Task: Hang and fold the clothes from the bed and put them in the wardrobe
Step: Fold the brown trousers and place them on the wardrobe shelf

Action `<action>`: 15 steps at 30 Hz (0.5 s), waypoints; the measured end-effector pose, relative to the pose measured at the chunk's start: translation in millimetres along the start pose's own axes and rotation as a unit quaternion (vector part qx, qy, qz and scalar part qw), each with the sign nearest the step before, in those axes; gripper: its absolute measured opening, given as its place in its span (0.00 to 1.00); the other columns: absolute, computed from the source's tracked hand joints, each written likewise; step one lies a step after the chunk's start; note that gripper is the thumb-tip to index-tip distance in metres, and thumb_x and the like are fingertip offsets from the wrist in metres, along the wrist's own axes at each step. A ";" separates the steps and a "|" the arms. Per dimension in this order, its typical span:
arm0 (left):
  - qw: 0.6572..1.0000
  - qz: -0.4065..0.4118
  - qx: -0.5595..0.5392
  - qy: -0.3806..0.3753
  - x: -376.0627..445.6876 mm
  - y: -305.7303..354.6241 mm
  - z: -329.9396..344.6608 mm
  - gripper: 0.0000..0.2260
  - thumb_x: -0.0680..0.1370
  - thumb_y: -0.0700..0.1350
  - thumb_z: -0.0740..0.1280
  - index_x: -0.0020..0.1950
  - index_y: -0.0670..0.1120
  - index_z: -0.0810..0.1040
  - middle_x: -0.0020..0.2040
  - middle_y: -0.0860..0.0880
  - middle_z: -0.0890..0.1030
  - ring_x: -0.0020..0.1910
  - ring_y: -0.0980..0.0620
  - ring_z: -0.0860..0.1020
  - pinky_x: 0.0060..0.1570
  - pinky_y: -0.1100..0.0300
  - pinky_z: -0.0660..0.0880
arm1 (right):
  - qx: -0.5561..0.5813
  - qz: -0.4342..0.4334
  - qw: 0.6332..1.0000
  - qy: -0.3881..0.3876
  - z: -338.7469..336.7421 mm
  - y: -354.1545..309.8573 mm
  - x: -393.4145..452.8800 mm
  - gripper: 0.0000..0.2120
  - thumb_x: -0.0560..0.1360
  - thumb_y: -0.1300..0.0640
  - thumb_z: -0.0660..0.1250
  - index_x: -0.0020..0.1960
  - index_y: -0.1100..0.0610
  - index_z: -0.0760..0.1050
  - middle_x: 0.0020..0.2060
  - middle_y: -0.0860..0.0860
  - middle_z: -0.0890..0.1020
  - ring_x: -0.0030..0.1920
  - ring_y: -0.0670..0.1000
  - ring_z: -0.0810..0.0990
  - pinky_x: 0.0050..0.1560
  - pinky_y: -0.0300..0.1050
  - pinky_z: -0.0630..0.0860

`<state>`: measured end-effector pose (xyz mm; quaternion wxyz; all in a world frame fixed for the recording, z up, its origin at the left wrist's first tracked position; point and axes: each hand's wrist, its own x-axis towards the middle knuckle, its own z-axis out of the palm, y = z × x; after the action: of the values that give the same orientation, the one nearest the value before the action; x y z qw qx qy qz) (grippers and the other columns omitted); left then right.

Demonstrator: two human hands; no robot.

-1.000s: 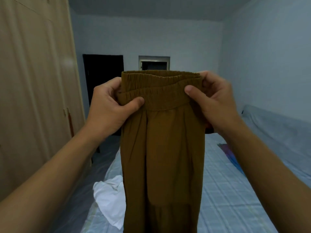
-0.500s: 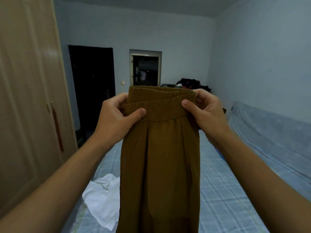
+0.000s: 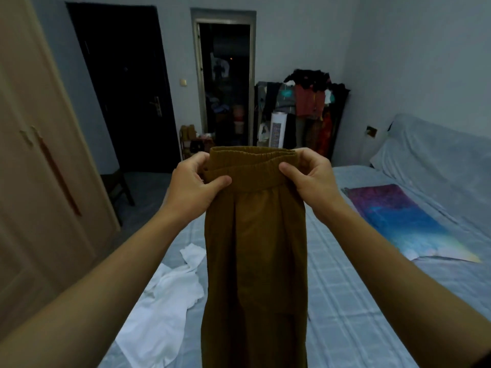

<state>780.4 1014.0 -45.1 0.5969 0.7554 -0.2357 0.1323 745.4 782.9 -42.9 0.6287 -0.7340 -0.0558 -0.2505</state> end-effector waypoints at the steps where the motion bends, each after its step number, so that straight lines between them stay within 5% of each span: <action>1: 1.000 -0.011 0.005 0.000 16.3 -18.5 8.1 0.13 0.74 0.40 0.74 0.57 0.48 0.79 0.51 0.51 0.84 0.51 0.56 0.83 0.51 0.53 0.82 | -0.006 0.010 1.000 -0.001 0.4 20.0 18.3 0.05 0.77 0.64 0.69 0.53 0.60 0.79 0.48 0.56 0.84 0.50 0.53 0.84 0.50 0.46 0.83; 15: 0.997 -0.057 0.043 -0.014 207.3 -217.9 74.8 0.13 0.74 0.41 0.75 0.57 0.47 0.79 0.51 0.53 0.83 0.51 0.58 0.81 0.54 0.58 0.81 | -0.076 0.065 0.994 0.033 26.4 198.7 204.9 0.05 0.77 0.63 0.69 0.52 0.58 0.79 0.48 0.56 0.84 0.51 0.53 0.83 0.52 0.51 0.82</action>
<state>1063.3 939.2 -147.1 0.5671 0.7944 -0.1948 0.0971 1010.1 719.9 -133.3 0.5876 -0.7730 0.0319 -0.2373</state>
